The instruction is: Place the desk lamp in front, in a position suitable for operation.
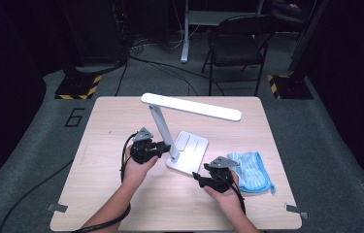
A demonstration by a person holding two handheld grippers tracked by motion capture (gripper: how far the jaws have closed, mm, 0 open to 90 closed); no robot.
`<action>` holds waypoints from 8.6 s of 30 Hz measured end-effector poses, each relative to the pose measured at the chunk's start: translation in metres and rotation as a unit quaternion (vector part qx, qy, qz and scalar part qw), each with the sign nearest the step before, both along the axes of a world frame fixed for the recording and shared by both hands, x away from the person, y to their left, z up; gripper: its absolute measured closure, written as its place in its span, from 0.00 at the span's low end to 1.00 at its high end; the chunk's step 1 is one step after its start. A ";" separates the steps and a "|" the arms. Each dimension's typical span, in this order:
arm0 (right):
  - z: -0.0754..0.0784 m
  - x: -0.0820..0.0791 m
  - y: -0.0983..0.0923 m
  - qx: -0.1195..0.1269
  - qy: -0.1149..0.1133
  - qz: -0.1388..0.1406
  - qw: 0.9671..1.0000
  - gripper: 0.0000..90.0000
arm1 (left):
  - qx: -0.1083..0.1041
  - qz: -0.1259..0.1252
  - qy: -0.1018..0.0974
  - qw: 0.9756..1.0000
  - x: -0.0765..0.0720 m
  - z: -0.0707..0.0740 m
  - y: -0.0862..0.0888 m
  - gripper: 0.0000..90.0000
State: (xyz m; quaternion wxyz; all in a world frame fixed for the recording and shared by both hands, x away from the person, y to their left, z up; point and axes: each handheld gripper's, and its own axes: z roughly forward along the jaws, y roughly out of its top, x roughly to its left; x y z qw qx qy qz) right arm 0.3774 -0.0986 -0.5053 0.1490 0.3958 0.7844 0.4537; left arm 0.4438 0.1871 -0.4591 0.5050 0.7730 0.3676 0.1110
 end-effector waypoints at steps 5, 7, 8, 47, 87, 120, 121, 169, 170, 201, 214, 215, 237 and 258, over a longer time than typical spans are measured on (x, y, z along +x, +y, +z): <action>-0.001 0.000 0.001 0.002 0.001 -0.002 1.000 0.43 | -0.002 0.000 -0.006 1.000 0.008 0.009 -0.002 0.72; -0.002 0.000 0.001 0.001 0.005 0.001 1.000 0.43 | -0.005 0.001 -0.011 1.000 0.010 0.012 -0.004 0.73; -0.002 0.000 0.001 0.001 0.004 0.001 1.000 0.43 | -0.005 0.001 -0.011 1.000 0.010 0.012 -0.004 0.74; -0.008 -0.008 0.007 0.003 0.010 0.008 1.000 0.43 | 0.001 0.050 -0.026 0.998 -0.022 0.014 0.009 0.82; -0.016 -0.048 0.037 -0.023 0.019 0.062 0.998 0.35 | -0.005 0.047 -0.021 0.999 -0.085 0.016 0.036 0.78; -0.022 -0.038 0.034 -0.065 0.019 0.049 0.997 0.37 | -0.034 -0.017 -0.036 0.999 -0.077 0.019 0.035 0.50; -0.022 -0.037 0.033 -0.064 0.019 0.048 0.997 0.38 | -0.036 -0.016 -0.041 0.998 -0.076 0.019 0.034 0.50; -0.017 -0.005 0.021 -0.054 0.037 -0.015 0.998 0.40 | -0.013 -0.055 -0.084 0.995 -0.077 0.016 0.020 0.58; -0.016 -0.005 0.021 -0.055 0.032 -0.010 0.998 0.40 | -0.012 -0.059 -0.083 0.995 -0.077 0.016 0.021 0.58; -0.005 -0.033 0.028 -0.032 0.028 0.030 0.999 0.40 | -0.012 -0.108 -0.091 0.990 -0.100 0.016 0.042 0.58; 0.001 -0.035 0.021 -0.033 0.016 0.023 0.999 0.40 | -0.016 -0.103 -0.095 0.990 -0.104 0.014 0.044 0.58; 0.002 -0.035 0.020 -0.030 0.015 0.018 0.999 0.40 | -0.014 -0.102 -0.095 0.990 -0.104 0.015 0.044 0.58; 0.023 -0.013 -0.049 -0.034 -0.025 -0.067 0.997 0.40 | -0.014 -0.098 -0.093 0.991 -0.104 0.014 0.044 0.58; 0.021 -0.016 -0.113 -0.048 -0.023 -0.167 0.985 0.40 | -0.016 -0.098 -0.091 0.991 -0.104 0.014 0.043 0.58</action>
